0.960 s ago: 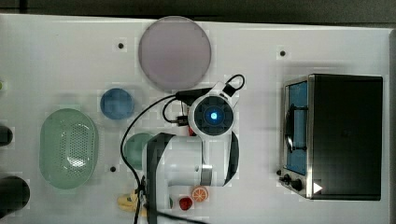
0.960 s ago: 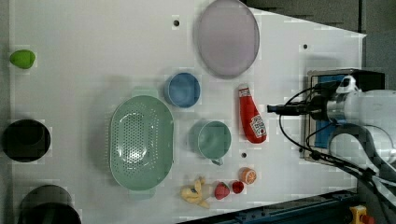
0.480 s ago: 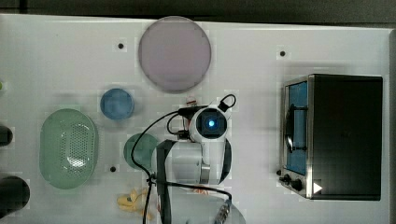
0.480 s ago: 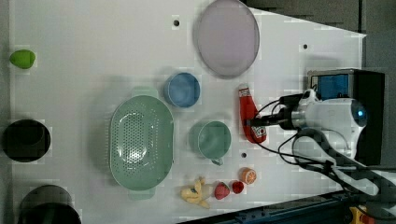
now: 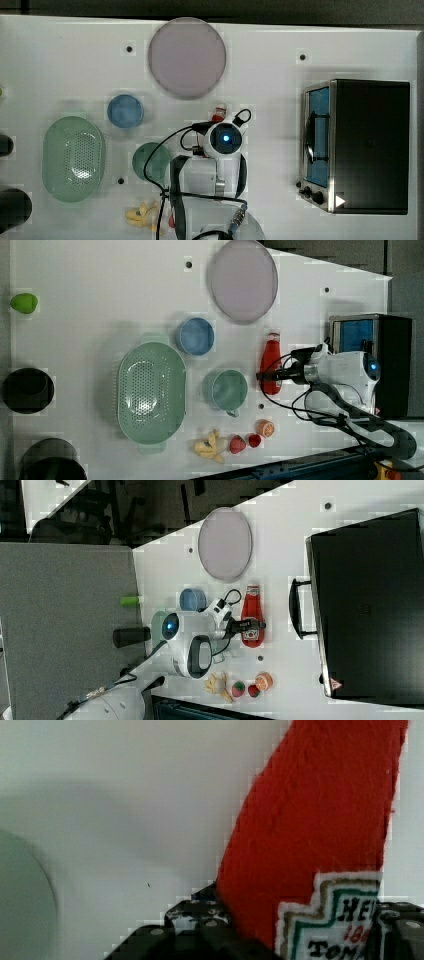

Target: Pick Ketchup from the table and place it in strainer.

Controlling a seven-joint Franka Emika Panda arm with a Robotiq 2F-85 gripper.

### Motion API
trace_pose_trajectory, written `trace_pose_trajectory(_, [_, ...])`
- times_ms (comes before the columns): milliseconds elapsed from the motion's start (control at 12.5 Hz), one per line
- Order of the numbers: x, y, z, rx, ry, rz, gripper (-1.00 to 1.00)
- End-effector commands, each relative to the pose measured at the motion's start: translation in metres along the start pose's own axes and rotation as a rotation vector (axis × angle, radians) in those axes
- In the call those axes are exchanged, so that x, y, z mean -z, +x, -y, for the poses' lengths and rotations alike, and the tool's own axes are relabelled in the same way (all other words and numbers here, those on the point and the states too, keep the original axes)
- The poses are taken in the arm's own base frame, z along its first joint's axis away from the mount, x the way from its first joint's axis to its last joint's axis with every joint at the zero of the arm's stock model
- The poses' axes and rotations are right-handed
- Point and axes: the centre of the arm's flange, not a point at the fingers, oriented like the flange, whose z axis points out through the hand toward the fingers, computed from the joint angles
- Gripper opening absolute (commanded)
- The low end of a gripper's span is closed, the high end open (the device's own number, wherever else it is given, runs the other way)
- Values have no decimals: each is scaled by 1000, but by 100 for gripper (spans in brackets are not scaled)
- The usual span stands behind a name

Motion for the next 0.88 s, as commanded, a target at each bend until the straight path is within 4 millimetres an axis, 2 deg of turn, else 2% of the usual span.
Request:
trace_pose_trajectory(80, [55,21,-2,37,-28,-115,26])
trace_pose_trajectory(320, [106,19,-3,35,-43,-132,26])
trace_pose_trajectory(560, [174,4,4,22,-53,-104,26])
trace_pose_trajectory(720, [223,-7,23,21,-62,-84,26])
trace_pose_trajectory(880, [265,-15,52,-8,-76,-48,26])
